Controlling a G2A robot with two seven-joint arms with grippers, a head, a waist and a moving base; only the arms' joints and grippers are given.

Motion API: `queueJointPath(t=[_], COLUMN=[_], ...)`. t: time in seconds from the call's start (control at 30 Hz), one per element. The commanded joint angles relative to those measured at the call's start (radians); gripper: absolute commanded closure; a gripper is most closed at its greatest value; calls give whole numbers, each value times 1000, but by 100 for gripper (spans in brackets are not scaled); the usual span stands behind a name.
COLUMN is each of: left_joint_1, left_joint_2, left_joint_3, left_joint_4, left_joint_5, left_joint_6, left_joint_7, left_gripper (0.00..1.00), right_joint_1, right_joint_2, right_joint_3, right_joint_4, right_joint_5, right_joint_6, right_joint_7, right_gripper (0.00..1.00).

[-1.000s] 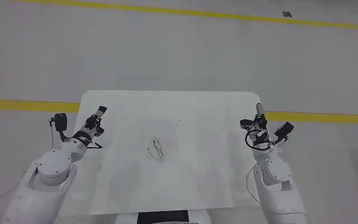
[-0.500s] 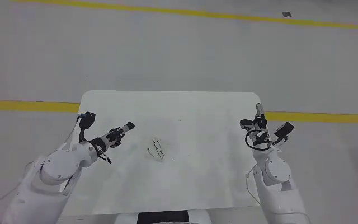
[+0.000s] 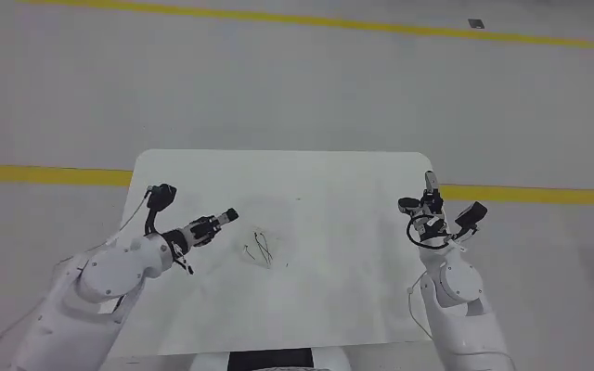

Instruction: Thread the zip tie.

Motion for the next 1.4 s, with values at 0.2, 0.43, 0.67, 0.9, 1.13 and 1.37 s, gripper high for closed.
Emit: queueJointPath(t=[0.2, 0.43, 0.67, 0.9, 1.13, 1.37], left_joint_1=[-67, -67, -108, -230, -249, -249], left_joint_2=[-5, -5, -7, -40, -76, -76], left_joint_3=[41, 41, 91, 218, 216, 216], left_joint_4=[12, 12, 14, 34, 41, 41], left_joint_5=[180, 180, 285, 476, 542, 542], left_joint_6=[1, 1, 1, 1, 1, 1], left_joint_7=[-156, -156, -196, -426, -500, -500], left_gripper=[0, 0, 0, 0, 0, 0], right_joint_1=[0, 0, 0, 0, 0, 0], right_joint_2=[0, 0, 0, 0, 0, 0], right_joint_3=[0, 0, 0, 0, 0, 0], right_joint_4=[0, 0, 0, 0, 0, 0], right_joint_5=[0, 0, 0, 0, 0, 0], right_joint_6=[0, 0, 0, 0, 0, 0], right_joint_7=[0, 0, 0, 0, 0, 0], right_gripper=[0, 0, 0, 0, 0, 0])
